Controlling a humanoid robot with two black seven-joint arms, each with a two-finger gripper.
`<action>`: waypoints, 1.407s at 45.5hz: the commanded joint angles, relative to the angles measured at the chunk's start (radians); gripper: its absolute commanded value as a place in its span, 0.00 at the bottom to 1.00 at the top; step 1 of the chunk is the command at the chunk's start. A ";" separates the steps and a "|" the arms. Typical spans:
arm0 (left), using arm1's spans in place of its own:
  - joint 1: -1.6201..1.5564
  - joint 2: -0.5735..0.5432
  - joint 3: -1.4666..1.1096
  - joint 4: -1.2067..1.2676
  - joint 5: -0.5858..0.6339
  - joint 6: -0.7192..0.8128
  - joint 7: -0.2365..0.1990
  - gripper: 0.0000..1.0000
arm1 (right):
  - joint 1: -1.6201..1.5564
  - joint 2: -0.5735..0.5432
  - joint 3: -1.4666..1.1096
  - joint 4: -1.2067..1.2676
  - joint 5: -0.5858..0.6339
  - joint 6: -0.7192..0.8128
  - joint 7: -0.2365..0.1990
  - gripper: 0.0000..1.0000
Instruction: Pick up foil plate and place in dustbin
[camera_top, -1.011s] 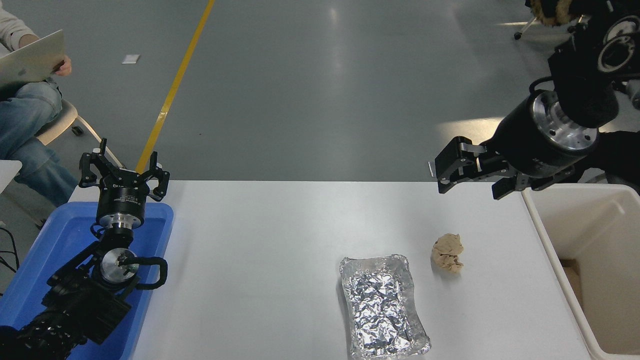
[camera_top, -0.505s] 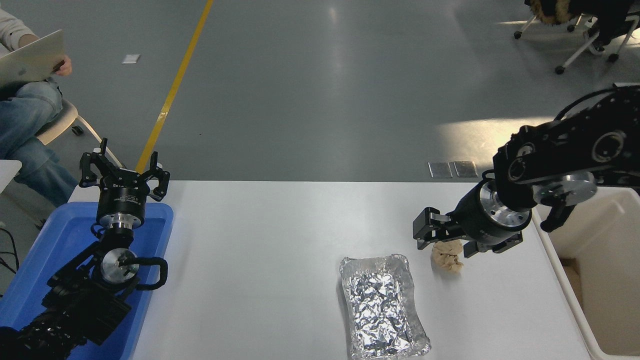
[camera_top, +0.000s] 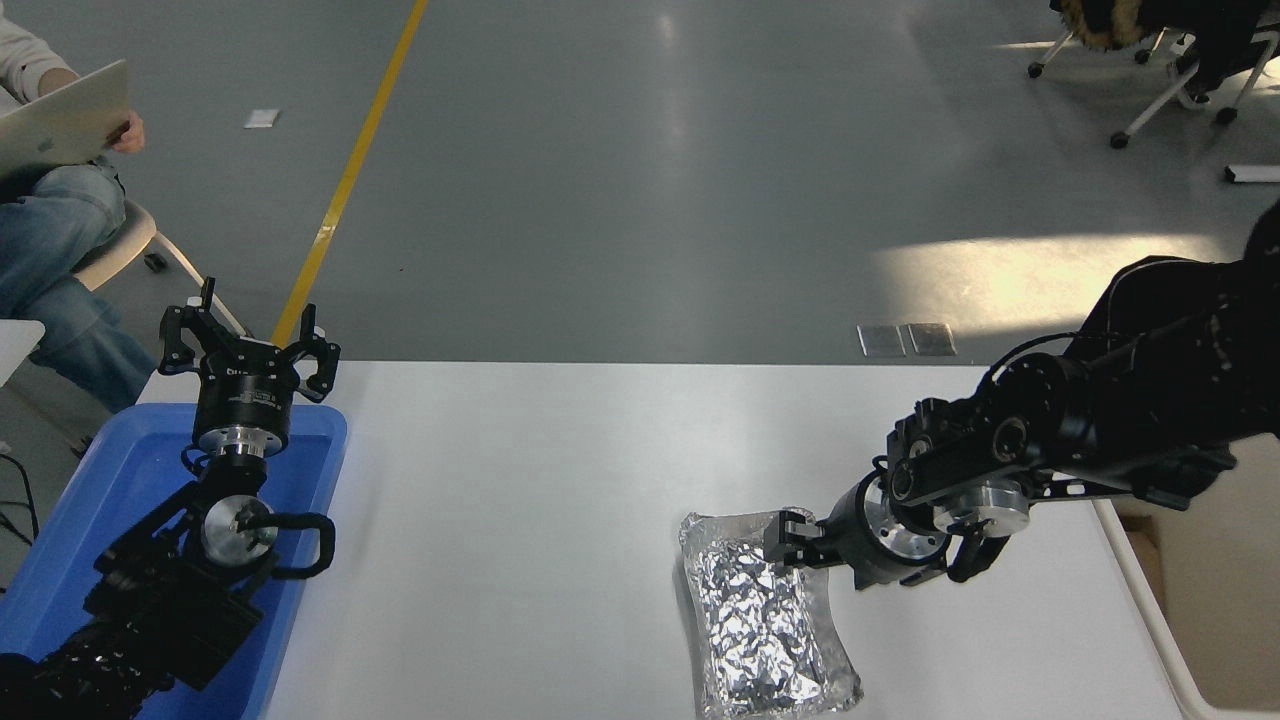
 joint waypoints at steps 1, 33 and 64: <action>0.000 0.000 -0.001 0.000 0.001 0.000 0.000 0.99 | -0.146 0.041 0.029 -0.113 -0.053 -0.044 0.000 0.79; 0.000 0.000 -0.001 0.000 0.001 -0.001 0.000 0.99 | -0.276 0.065 0.017 -0.252 -0.311 -0.049 0.000 0.14; 0.000 0.000 0.001 0.000 0.001 0.000 0.000 0.99 | -0.148 -0.005 0.015 -0.125 -0.299 -0.012 0.000 0.00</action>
